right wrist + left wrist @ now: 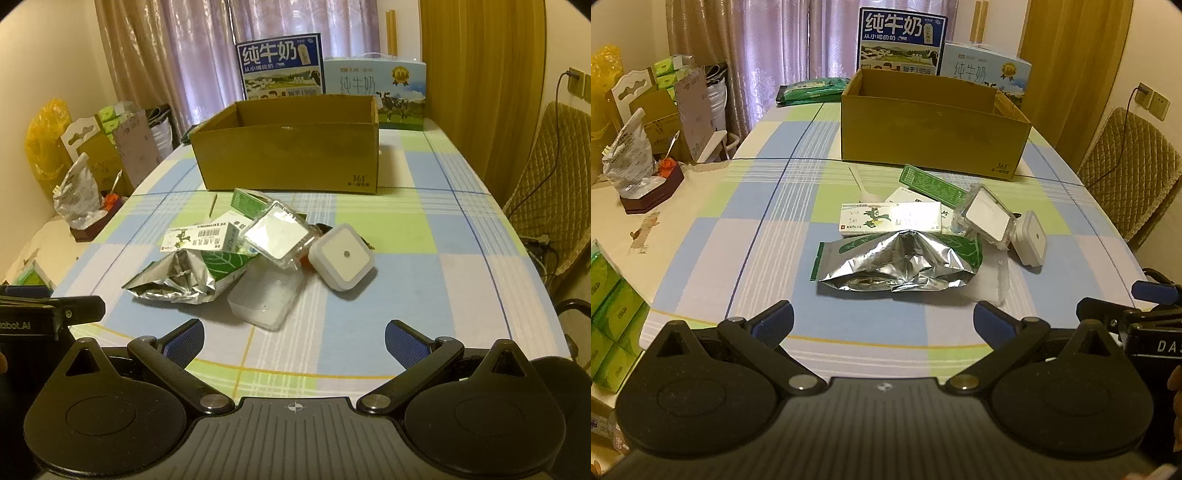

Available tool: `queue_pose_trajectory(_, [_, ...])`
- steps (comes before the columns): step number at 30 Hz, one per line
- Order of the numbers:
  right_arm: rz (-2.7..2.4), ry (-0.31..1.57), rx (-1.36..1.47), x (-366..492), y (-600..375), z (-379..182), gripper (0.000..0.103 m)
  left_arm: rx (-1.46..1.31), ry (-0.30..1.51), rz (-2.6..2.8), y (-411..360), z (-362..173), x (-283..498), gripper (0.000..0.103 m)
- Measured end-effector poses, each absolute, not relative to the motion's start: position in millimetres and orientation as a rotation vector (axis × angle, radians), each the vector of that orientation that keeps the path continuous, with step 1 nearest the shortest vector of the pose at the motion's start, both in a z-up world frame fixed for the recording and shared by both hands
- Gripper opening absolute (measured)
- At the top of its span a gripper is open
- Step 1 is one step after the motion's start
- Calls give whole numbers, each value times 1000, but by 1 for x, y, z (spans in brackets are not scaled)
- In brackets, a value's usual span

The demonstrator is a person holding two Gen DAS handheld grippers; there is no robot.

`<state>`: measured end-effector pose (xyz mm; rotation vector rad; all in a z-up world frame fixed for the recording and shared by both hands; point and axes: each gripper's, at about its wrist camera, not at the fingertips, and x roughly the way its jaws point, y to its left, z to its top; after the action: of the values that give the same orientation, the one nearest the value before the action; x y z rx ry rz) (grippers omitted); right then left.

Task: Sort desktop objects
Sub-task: 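Grasp the silver-green foil bag with the left gripper while the right gripper grasps the white night light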

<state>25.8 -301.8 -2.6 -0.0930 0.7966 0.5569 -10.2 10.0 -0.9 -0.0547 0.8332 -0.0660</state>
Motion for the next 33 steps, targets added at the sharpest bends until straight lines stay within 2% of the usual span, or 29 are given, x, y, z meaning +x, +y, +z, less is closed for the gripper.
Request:
queue_pose_trajectory(11, [566, 784, -94, 28, -309, -6, 101, -50, 847, -96, 11, -7, -9, 102])
queue_pose_trajectory(22, [610, 739, -214, 46, -312, -5, 101, 64, 849, -227, 7, -6, 7, 102])
queue_pose_trajectory(33, [830, 706, -493, 81, -295, -4, 101, 566, 804, -557, -14, -14, 37, 100])
